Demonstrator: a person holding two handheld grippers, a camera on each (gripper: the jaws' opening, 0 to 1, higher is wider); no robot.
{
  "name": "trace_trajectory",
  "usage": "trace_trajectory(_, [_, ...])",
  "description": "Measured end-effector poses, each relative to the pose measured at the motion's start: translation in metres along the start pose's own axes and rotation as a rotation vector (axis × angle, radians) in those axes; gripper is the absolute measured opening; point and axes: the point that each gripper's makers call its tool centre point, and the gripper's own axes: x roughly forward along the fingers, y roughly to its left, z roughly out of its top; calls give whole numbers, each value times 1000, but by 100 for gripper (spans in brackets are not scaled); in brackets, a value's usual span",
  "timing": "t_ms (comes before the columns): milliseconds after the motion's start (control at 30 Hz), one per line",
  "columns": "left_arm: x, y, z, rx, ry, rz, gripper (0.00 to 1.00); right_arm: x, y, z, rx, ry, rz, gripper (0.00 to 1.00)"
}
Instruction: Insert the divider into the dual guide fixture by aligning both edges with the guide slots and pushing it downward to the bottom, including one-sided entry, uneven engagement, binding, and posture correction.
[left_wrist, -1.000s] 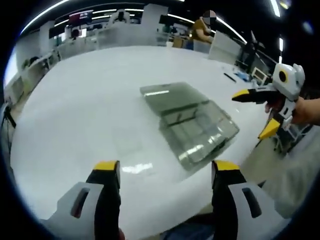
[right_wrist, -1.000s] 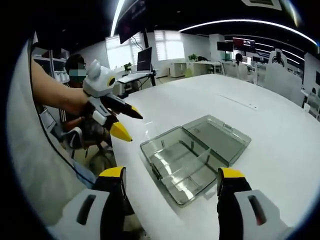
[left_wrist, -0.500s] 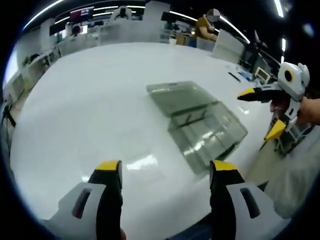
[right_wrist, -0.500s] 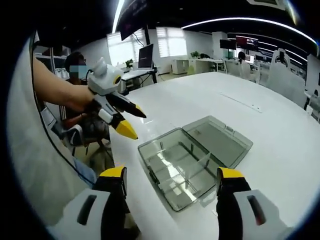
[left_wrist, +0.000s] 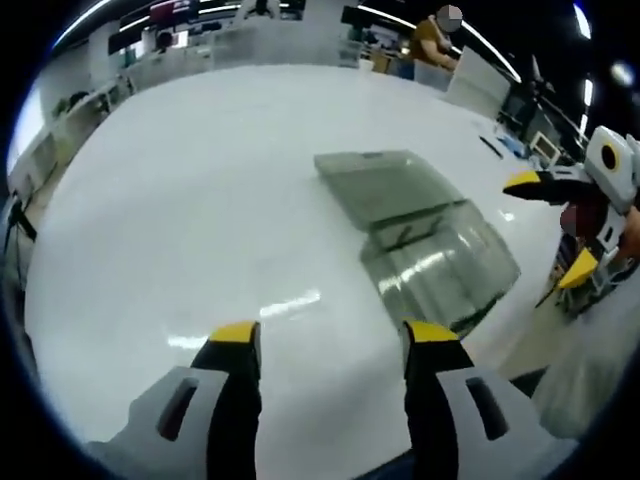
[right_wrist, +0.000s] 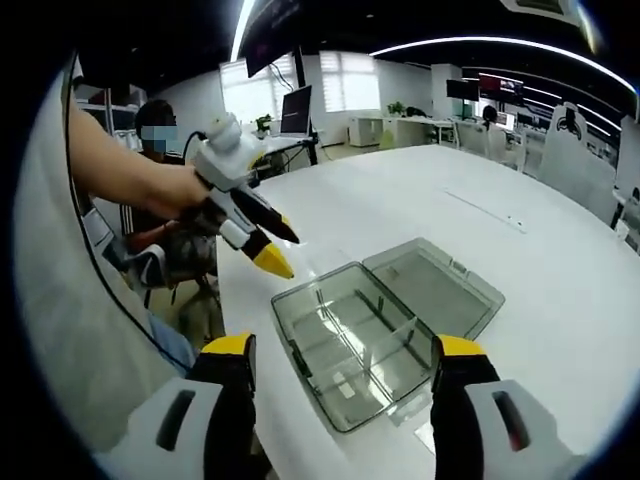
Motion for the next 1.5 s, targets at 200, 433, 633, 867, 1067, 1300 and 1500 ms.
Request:
trace_trajectory(200, [9,5,4,-22,78,25,48,0,-2,3,-4,0,-3,69])
trace_trajectory(433, [22,14,1,-24,195,59,47,-3,-8,6,-6,0,-12,68])
trace_trajectory(633, [27,20,-5,-46,282,84,45,-5,-12,6,-2,-2,-21,68])
trace_trajectory(867, [30,23,-9,-75,336,100,40,-6,-13,5,5,-3,-25,68])
trace_trajectory(1067, [33,26,-12,-86,383,113,39,-7,-14,5,8,-4,-23,68])
trace_trajectory(1300, [35,31,-15,-127,421,140,36,-8,-14,4,11,-5,-24,68])
trace_trajectory(1500, [35,31,-15,-157,434,156,36,-8,-16,2,12,-2,-25,68])
